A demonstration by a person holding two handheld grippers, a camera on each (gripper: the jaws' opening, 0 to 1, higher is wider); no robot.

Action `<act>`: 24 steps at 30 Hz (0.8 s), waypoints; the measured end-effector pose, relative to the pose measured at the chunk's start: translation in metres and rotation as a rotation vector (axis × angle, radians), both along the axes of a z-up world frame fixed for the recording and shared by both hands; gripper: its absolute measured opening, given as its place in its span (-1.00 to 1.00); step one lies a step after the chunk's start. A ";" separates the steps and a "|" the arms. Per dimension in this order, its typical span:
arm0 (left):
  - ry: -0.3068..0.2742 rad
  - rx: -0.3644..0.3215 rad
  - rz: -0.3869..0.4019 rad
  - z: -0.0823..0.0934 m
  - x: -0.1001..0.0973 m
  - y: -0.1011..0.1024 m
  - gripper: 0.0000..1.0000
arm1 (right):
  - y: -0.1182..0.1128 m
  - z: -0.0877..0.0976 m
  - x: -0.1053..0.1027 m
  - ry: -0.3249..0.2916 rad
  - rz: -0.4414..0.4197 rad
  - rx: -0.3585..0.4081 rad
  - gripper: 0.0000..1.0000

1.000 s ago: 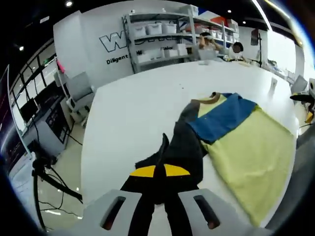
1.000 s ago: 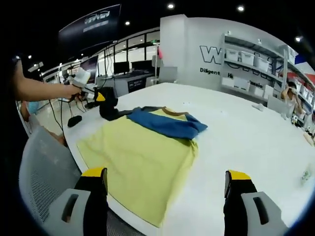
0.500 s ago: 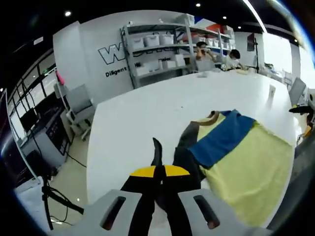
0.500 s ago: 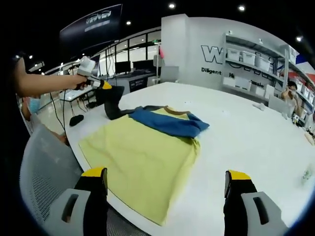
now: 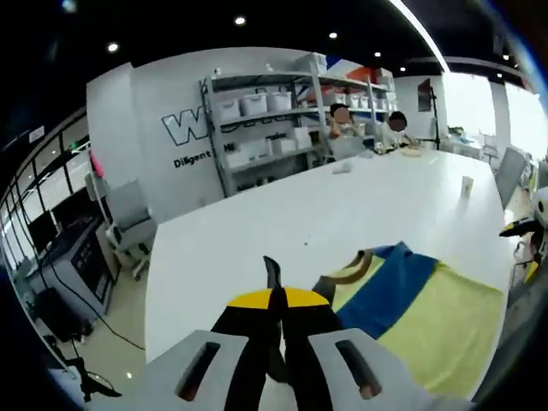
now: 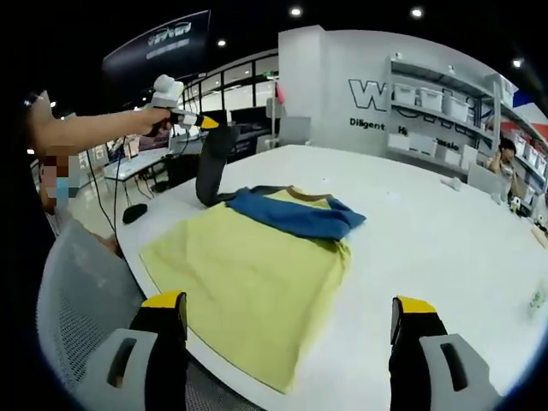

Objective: Fold the garment on the visible template until the final outline fits inside the template.

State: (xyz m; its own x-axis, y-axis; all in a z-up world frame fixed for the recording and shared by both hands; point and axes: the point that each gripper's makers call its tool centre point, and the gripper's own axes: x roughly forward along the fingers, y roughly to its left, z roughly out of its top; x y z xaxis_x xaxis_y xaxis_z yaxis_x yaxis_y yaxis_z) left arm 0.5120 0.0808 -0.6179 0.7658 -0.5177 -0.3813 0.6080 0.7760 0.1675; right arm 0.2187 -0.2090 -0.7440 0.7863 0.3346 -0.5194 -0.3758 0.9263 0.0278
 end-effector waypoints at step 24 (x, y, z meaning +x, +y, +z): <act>-0.052 -0.088 -0.179 0.043 0.008 -0.129 -0.90 | -0.002 -0.001 -0.006 0.010 -0.014 0.005 0.98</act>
State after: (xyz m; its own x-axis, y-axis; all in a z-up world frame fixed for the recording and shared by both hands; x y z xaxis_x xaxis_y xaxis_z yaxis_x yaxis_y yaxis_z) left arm 0.5198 -0.0484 -0.5751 0.6762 -0.6766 -0.2916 0.7297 0.6695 0.1386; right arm 0.2123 -0.2105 -0.7446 0.7860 0.3258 -0.5255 -0.3623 0.9314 0.0356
